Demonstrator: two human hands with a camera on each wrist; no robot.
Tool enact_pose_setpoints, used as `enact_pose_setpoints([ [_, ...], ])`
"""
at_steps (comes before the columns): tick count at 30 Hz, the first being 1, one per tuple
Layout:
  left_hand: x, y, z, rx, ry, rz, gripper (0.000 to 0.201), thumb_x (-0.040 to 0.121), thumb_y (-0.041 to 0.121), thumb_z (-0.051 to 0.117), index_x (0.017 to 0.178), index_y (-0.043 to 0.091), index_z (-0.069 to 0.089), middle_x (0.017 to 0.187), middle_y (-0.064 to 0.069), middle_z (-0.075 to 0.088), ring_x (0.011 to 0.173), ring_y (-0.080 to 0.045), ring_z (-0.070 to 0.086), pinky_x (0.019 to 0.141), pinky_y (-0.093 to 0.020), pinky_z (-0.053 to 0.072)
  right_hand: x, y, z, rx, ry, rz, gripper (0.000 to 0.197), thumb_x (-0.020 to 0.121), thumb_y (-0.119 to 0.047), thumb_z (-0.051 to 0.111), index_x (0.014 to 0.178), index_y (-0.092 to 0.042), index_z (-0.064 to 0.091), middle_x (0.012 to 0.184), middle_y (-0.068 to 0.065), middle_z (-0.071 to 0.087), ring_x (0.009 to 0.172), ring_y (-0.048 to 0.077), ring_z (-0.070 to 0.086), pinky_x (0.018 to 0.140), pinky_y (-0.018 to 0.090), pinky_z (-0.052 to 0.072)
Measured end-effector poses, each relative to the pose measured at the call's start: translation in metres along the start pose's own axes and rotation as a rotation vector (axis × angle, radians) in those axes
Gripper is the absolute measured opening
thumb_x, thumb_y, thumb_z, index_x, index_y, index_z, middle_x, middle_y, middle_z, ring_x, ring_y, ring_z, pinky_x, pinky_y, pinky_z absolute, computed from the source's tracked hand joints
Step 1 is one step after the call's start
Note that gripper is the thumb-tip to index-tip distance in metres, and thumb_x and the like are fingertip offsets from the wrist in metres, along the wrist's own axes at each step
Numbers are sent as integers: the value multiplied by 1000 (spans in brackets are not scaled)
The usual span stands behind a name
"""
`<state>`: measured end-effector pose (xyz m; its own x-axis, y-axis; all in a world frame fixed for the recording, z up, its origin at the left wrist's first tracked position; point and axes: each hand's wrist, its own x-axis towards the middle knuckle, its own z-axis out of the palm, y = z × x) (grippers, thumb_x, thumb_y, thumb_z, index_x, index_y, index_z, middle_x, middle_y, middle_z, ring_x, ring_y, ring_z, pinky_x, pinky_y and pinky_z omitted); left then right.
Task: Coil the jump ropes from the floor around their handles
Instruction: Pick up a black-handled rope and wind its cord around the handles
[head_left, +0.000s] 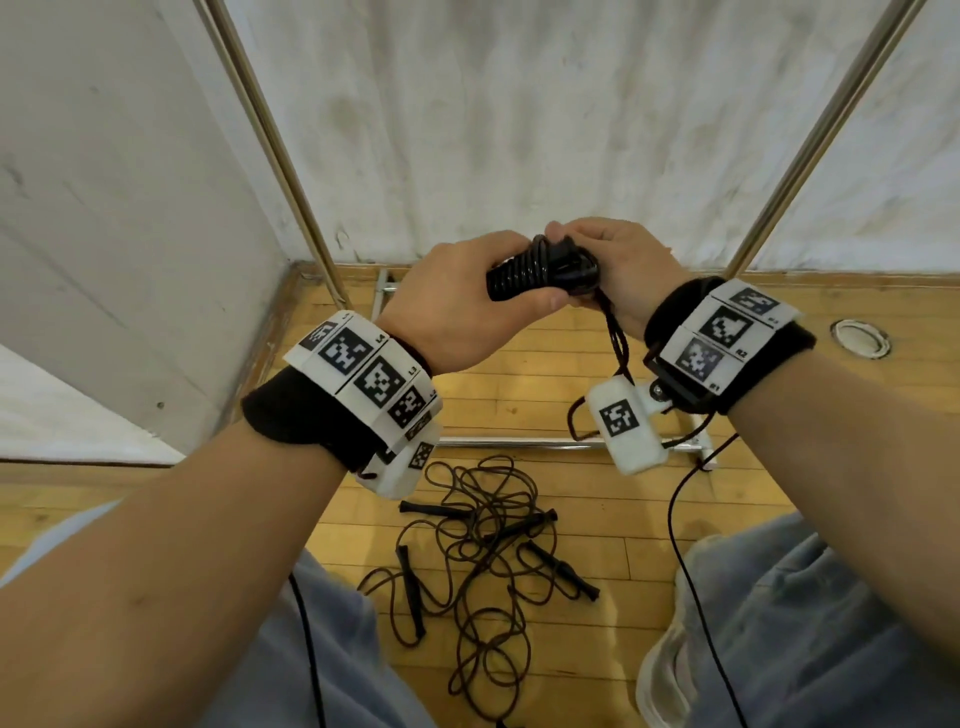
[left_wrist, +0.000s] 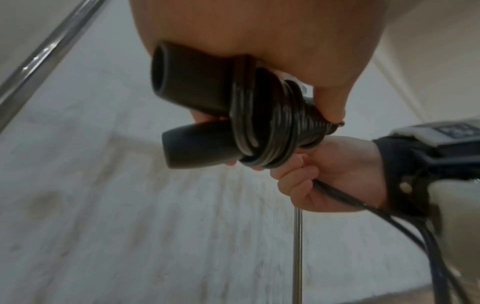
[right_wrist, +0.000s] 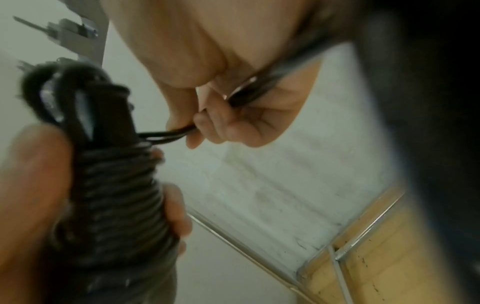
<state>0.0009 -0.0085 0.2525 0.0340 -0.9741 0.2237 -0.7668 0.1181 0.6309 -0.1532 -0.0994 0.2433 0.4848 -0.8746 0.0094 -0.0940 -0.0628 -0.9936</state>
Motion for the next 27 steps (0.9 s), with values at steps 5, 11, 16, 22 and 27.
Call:
enact_pose_setpoints([
  [5, 2, -2, -9, -20, 26, -78, 33, 83, 50, 65, 106, 28, 55, 80, 9, 63, 71, -12, 64, 64, -35, 54, -9, 4, 24, -212, 0, -50, 32, 92, -4, 44, 67, -16, 59, 48, -5, 53, 44, 9, 44, 53, 28, 41],
  [11, 7, -11, -21, 135, 82, -75, 46, 81, 57, 65, 111, 24, 55, 87, 8, 61, 79, -15, 61, 68, -33, 51, -15, 5, 28, -522, -76, -188, 27, 98, -20, 42, 72, -24, 51, 55, -10, 41, 40, 0, 36, 43, 13, 27],
  [16, 9, -25, -20, 322, 81, -108, 48, 82, 61, 59, 114, 26, 52, 81, 11, 53, 73, -15, 55, 52, -24, 37, -16, 14, 30, -796, -136, -170, 20, 96, -23, 46, 88, -12, 60, 65, -8, 50, 55, 6, 45, 50, 22, 30],
  [22, 13, -38, -11, 456, 80, -161, 44, 87, 58, 55, 115, 24, 50, 81, 8, 51, 69, -17, 50, 49, -23, 30, -20, 8, 35, -1089, -229, -150, 24, 99, -29, 41, 79, -17, 47, 67, -4, 48, 58, 11, 45, 49, 24, 30],
  [27, 14, -49, -14, 525, -104, -244, 35, 85, 55, 59, 110, 31, 58, 76, 12, 52, 72, -15, 53, 52, -24, 33, -29, 3, 36, -1217, -251, -272, 19, 99, -34, 39, 85, -23, 45, 66, -8, 43, 59, 12, 42, 49, 26, 26],
])
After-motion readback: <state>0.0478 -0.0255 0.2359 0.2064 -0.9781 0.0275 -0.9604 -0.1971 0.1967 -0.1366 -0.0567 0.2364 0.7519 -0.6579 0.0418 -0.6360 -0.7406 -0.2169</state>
